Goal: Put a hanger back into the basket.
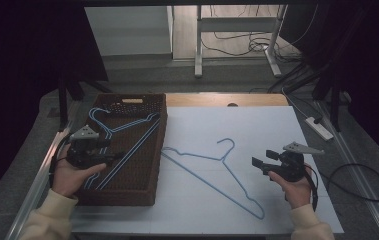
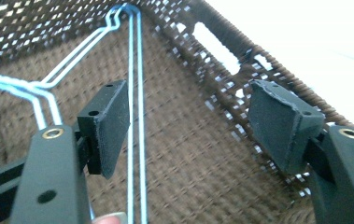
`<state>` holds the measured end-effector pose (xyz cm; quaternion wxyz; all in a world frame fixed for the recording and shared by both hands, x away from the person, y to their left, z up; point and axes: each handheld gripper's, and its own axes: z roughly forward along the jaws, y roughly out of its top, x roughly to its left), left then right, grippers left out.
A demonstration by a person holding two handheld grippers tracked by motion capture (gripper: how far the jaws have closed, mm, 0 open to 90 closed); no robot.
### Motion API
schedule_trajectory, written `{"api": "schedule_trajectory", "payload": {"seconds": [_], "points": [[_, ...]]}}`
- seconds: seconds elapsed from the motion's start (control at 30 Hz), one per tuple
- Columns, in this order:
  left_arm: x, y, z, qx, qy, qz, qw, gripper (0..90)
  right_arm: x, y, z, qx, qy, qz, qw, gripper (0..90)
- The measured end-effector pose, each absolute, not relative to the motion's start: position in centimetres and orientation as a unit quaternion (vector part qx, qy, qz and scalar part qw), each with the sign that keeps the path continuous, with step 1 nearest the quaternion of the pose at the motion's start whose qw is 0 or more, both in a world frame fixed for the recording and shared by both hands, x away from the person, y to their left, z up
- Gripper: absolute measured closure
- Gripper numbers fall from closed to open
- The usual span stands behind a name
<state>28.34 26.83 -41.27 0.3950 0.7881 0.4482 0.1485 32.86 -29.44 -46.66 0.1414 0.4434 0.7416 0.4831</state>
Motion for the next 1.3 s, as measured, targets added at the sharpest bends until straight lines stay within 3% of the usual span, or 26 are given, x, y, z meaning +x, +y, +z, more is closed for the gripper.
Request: {"api": "schedule_trajectory", "payload": {"seconds": [0.5, 1.3], "points": [[25.5, 22.6, -41.5, 0.781, 0.401, 0.148, 0.456, 30.3, 32.4, -29.7, -46.6, 0.43, 0.759, 0.463, 0.156, 25.8], [24.6, 19.7, -42.9, 0.779, 0.389, 0.125, 0.475, 30.9, 31.6, -30.2, -46.5, 0.416, 0.772, 0.454, 0.159, 26.8]]}}
